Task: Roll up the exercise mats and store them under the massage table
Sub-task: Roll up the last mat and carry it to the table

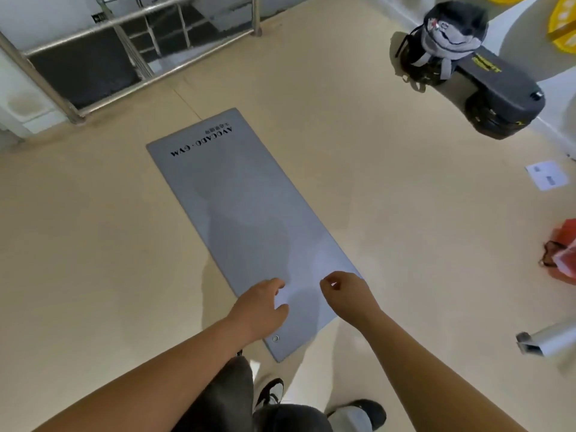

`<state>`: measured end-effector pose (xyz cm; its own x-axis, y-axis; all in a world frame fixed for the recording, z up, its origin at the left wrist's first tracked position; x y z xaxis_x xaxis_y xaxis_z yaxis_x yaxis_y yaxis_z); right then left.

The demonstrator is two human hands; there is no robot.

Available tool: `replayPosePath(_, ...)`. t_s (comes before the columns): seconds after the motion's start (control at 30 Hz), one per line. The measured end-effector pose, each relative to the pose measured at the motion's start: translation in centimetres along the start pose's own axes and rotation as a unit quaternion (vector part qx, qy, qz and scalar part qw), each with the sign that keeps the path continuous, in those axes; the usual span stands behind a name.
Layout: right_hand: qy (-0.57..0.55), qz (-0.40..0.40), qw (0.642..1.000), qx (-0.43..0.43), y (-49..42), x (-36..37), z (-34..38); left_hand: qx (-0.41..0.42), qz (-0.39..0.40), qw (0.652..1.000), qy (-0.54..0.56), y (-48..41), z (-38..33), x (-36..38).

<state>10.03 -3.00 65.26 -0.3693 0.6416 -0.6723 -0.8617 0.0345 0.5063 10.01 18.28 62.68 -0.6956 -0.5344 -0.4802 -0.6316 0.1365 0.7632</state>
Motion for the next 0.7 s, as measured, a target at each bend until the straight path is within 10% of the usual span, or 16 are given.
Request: replayPosePath(0.7, 0.025, 0.037, 0.997, 0.065, -6.9, 9.8, -23.7, -0.046, 0.053, 0.989, -0.128, -14.9, 3.4, 21.1)
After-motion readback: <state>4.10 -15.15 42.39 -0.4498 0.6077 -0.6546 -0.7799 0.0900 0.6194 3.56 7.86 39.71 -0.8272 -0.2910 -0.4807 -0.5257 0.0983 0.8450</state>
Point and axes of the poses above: each hand's wrist, its own y-axis away from the middle knuckle, its own x-axis out of the palm, z = x × y, the point moved 7 cm from there along -y, towards the middle knuckle, and after that the axes turned 14 degrees about -x, right-handed, at the moved point
